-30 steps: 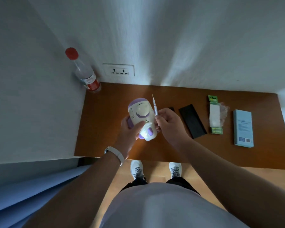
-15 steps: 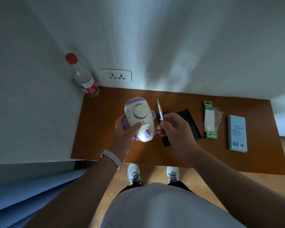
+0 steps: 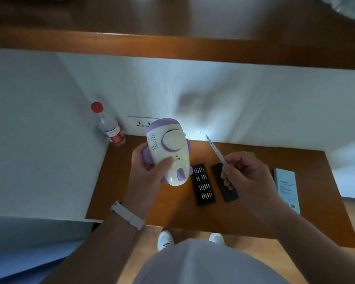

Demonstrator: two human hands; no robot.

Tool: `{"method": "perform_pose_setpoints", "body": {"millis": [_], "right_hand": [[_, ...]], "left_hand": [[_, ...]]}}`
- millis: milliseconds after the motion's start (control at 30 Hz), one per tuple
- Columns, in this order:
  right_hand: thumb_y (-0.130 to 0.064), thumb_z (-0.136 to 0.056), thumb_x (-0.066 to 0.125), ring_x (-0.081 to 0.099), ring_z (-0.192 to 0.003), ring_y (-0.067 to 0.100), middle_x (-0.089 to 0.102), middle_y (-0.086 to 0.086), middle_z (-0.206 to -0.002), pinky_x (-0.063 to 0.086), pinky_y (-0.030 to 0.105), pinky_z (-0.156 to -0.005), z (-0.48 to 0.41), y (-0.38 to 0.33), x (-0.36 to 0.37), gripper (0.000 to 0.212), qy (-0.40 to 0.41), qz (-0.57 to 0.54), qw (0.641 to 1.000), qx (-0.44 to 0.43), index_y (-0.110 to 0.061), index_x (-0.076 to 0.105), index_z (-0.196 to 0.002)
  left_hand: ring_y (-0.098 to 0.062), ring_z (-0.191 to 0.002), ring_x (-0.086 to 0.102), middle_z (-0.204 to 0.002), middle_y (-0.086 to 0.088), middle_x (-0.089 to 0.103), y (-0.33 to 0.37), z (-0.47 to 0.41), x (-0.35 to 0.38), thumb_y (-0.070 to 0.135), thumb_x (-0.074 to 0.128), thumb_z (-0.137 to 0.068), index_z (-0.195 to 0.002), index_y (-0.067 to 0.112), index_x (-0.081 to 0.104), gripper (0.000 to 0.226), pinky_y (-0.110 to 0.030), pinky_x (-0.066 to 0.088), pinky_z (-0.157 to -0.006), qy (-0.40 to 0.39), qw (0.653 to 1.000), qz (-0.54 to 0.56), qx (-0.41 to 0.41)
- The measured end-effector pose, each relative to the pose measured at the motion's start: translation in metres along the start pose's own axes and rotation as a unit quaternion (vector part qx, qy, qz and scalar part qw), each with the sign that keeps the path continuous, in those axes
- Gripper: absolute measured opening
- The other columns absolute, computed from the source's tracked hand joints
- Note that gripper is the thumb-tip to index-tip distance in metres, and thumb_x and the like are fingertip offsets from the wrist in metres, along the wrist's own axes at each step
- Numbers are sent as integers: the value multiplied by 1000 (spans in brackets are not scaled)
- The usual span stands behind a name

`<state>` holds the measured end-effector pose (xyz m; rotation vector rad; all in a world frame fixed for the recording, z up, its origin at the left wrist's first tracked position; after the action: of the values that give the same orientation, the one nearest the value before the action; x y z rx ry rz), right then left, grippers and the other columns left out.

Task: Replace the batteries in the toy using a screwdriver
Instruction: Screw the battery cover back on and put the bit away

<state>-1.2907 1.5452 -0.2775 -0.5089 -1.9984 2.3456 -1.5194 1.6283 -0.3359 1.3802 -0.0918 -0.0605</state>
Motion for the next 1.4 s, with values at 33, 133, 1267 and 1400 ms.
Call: {"method": "perform_pose_setpoints", "body": {"millis": [33,133,1267,1400], "right_hand": [[-5,-90,61,57,-63,15,64,4,-69,46,36,-63,1,-5,-4,16,2,4,1000,-8,-18,66,-82],[-19,-88,66,56,-63,16,63,-2,-67,47,44,-60,4,-18,-17,12,13,30,999,-37,-28,67,-79],[-21,-86,51,47,-60,13,52,-5,-64,40,18,-53,38,-105,-19,25,36,242,905,-349,-10,72,-96],[-22,-86,50,48,-60,14,53,-4,-64,41,19,-52,36,-104,-17,25,31,243,906,-346,-11,71,-95]], "left_hand": [[-9,-103,68,-115,3,62,7,2,1,9,79,-83,-133,19,44,62,-24,59,-68,9,1000,-2,6],[-3,-100,68,-111,8,64,24,9,6,7,78,-82,-129,24,45,59,-22,59,-66,26,999,-10,21],[-10,-111,65,-122,10,60,89,60,19,22,85,-75,-134,23,41,74,-17,58,-70,118,979,-115,122],[-5,-108,64,-118,15,59,90,58,18,24,87,-74,-133,24,41,75,-13,56,-68,121,976,-127,131]]}}
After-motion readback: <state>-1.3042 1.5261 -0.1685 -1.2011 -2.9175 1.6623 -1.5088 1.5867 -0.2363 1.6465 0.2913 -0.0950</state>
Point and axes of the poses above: each hand's wrist, its own z-axis away from the middle knuckle, its own x-axis out of the palm, y = z × x, the point moved 10 cm from there along -z, towards the middle knuckle
